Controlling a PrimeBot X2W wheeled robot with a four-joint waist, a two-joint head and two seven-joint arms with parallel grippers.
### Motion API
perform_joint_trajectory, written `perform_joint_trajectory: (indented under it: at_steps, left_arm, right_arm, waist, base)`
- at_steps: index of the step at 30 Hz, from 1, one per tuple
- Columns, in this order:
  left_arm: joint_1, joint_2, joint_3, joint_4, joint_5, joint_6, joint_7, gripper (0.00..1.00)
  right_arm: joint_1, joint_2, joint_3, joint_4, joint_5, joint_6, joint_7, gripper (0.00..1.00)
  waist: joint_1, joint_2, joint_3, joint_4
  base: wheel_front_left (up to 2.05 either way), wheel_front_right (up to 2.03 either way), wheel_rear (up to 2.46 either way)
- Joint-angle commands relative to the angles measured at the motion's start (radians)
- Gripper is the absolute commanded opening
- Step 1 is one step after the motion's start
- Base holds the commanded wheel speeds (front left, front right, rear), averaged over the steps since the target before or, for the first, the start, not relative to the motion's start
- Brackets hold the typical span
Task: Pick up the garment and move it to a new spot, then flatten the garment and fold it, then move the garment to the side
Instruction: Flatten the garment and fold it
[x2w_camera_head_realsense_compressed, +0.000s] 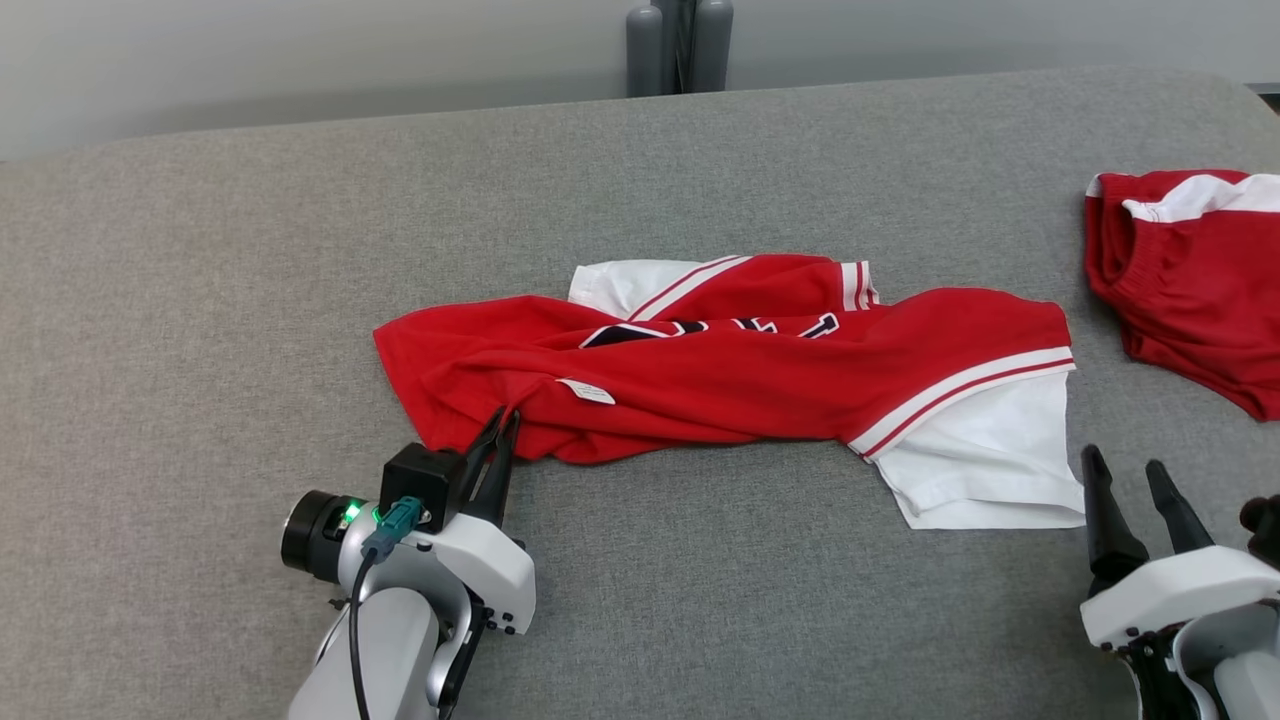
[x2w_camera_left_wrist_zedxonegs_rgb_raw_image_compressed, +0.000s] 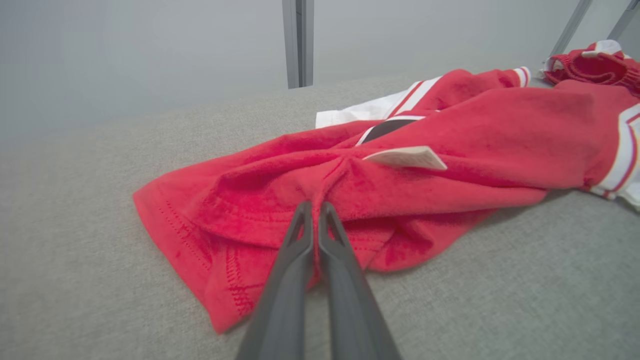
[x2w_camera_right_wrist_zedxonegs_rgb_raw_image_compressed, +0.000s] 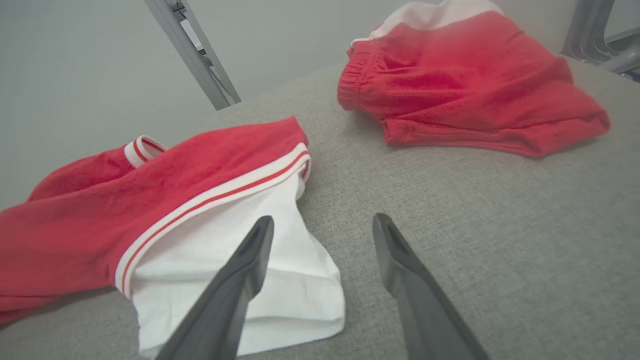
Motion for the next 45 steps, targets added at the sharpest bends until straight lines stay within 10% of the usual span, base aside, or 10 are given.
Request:
perform_joint_trajectory:
  at_steps: [1, 35, 37, 38, 41, 45]
  left_arm:
    - [0.008, 0.005, -0.001, -0.003, -0.006, 0.004, 0.000, 0.00]
    - [-0.002, 0.005, -0.014, 0.004, 0.004, -0.003, 0.000, 0.00]
    - [-0.002, 0.005, -0.015, 0.003, 0.003, -0.003, 0.000, 0.00]
    - [-0.002, 0.005, -0.015, 0.002, 0.003, -0.003, 0.000, 0.00]
    - [-0.002, 0.005, -0.016, 0.002, 0.002, -0.004, 0.000, 0.00]
    - [-0.002, 0.005, -0.017, 0.003, -0.002, -0.003, 0.000, 0.00]
  right_arm:
    - [0.014, -0.005, -0.006, 0.004, 0.011, 0.000, 0.007, 1.00]
    - [-0.026, 0.051, 0.007, 0.118, 0.303, 0.000, 0.049, 1.00]
    - [-0.026, 0.048, 0.013, 0.119, 0.311, 0.000, 0.050, 0.40]
    - [-0.027, 0.046, 0.016, 0.119, 0.316, 0.000, 0.051, 0.29]
    - [-0.027, 0.042, 0.022, 0.120, 0.319, 0.000, 0.049, 0.03]
    - [-0.030, 0.035, 0.029, 0.122, 0.326, 0.000, 0.045, 0.00]
  waist:
    - [0.0000, -0.0001, -0.001, -0.001]
    - [0.0000, -0.0001, 0.012, 0.010]
    - [0.0000, -0.0001, 0.012, 0.010]
    - [0.0000, -0.0001, 0.012, 0.010]
    - [0.0000, -0.0001, 0.011, 0.011]
    - [0.0000, -0.0001, 0.009, 0.012]
  base:
    - [0.00, 0.00, 0.00]
    - [0.00, 0.00, 0.00]
    - [0.00, 0.00, 0.00]
    - [0.00, 0.00, 0.00]
    - [0.00, 0.00, 0.00]
    - [0.00, 0.00, 0.00]
